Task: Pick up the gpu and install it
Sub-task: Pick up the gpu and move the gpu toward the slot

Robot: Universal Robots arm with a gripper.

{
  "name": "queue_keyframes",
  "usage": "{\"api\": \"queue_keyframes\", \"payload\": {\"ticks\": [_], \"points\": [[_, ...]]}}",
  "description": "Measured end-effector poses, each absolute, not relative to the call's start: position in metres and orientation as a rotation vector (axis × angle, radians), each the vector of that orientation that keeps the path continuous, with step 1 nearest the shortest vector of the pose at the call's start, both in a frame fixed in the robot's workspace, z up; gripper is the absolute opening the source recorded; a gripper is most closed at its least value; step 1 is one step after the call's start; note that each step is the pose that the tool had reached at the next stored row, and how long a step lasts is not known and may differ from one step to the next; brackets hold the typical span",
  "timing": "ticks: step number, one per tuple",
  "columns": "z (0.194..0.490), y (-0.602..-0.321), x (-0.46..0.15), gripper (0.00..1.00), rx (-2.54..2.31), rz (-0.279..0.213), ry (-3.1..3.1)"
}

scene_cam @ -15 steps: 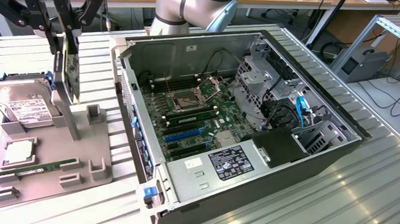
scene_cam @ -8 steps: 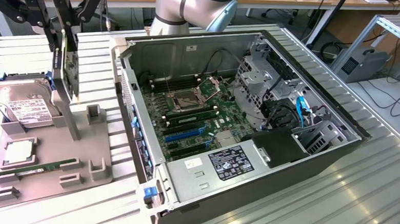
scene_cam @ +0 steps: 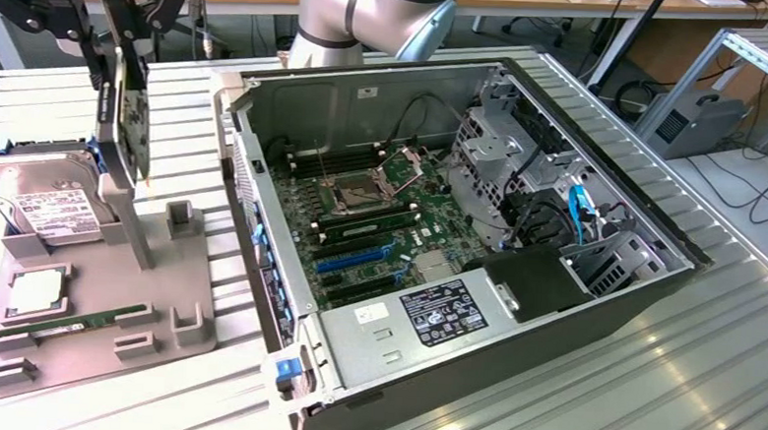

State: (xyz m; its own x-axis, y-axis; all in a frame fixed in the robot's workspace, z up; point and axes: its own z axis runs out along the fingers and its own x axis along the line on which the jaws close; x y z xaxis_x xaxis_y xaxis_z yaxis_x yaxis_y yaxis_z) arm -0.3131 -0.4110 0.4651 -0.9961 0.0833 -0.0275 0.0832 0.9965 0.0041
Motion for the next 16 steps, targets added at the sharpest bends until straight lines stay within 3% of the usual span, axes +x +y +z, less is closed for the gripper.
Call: {"api": "queue_keyframes", "payload": {"ticks": [16], "points": [[0.4757, -0.411, -0.3128, 0.27, 0.13, 0.005, 3.111]]}}
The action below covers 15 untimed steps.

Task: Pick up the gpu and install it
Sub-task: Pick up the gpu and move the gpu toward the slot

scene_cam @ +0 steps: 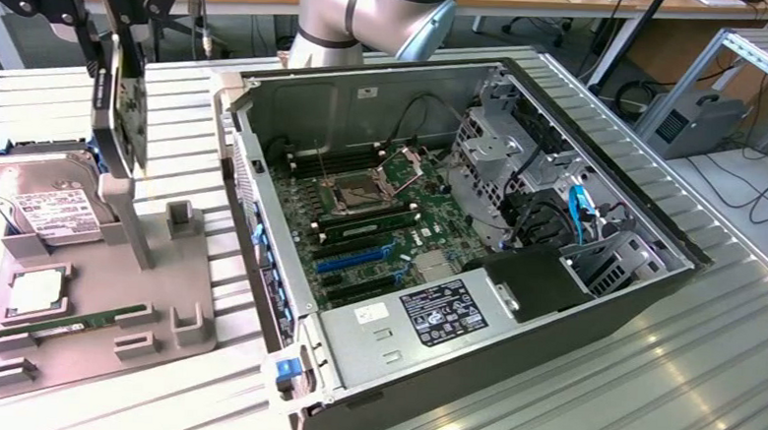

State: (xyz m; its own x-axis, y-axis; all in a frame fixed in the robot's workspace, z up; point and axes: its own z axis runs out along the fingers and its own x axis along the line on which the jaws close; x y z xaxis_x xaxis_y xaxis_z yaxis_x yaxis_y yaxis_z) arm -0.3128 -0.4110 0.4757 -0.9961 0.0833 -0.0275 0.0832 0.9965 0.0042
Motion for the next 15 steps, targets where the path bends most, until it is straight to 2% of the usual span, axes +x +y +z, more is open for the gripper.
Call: {"api": "queue_keyframes", "payload": {"ticks": [15], "points": [[0.4778, -0.4124, -0.3113, 0.27, 0.129, 0.001, 3.111]]}}
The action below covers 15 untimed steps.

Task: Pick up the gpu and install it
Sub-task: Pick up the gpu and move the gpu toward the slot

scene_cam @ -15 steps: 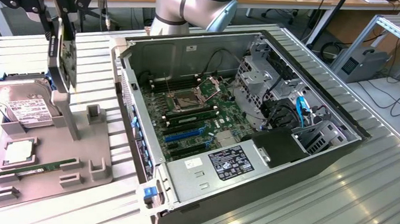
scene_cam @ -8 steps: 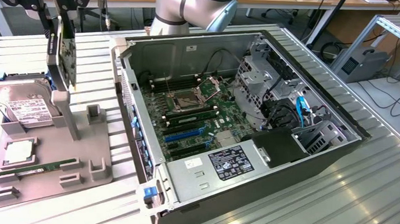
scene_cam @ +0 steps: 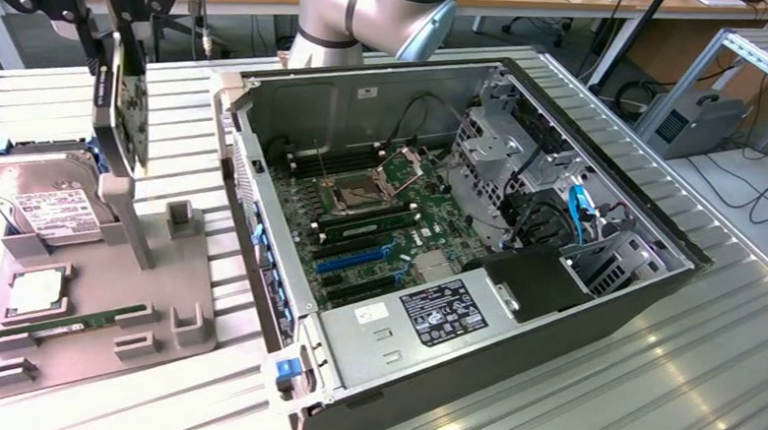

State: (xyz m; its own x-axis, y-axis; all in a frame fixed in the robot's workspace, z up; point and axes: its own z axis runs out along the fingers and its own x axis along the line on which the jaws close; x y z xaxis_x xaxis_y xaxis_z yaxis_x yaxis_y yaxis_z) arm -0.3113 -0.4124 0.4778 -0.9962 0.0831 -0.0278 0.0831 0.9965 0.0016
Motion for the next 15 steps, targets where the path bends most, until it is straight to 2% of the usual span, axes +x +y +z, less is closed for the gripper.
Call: {"api": "queue_keyframes", "payload": {"ticks": [15], "points": [[0.4696, -0.4174, -0.3034, 0.27, 0.13, -0.003, 3.111]]}}
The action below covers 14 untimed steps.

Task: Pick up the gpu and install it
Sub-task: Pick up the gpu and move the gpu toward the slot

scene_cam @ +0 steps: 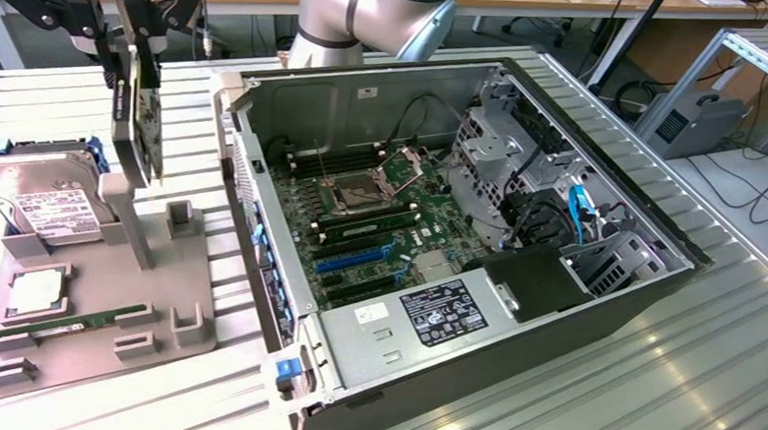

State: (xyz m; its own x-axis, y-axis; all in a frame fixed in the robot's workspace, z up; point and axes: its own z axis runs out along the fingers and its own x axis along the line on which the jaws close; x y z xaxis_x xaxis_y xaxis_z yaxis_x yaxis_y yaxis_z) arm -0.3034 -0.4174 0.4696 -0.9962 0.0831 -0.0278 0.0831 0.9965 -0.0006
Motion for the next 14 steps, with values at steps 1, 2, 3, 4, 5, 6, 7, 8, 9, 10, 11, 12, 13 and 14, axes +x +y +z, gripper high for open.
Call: {"api": "queue_keyframes", "payload": {"ticks": [1, 2, 3, 4, 5, 6, 7, 8, 9, 10, 11, 12, 13, 14], "points": [[0.468, -0.418, -0.303, 0.27, 0.13, -0.003, 3.111], [0.467, -0.418, -0.303, 0.27, 0.13, -0.003, 3.111], [0.466, -0.418, -0.303, 0.27, 0.13, -0.002, 3.111], [0.464, -0.419, -0.302, 0.27, 0.13, -0.002, 3.111], [0.463, -0.419, -0.302, 0.27, 0.13, -0.003, 3.111], [0.462, -0.42, -0.302, 0.27, 0.13, -0.003, 3.111], [0.461, -0.42, -0.302, 0.27, 0.13, -0.003, 3.111], [0.46, -0.421, -0.302, 0.27, 0.13, -0.003, 3.111], [0.459, -0.421, -0.301, 0.27, 0.13, -0.003, 3.111], [0.458, -0.422, -0.301, 0.27, 0.13, -0.003, 3.111], [0.457, -0.423, -0.301, 0.27, 0.13, -0.003, 3.111], [0.456, -0.424, -0.301, 0.27, 0.13, -0.003, 3.111], [0.456, -0.424, -0.3, 0.27, 0.13, -0.003, 3.111], [0.455, -0.425, -0.3, 0.27, 0.13, -0.003, 3.111]]}}
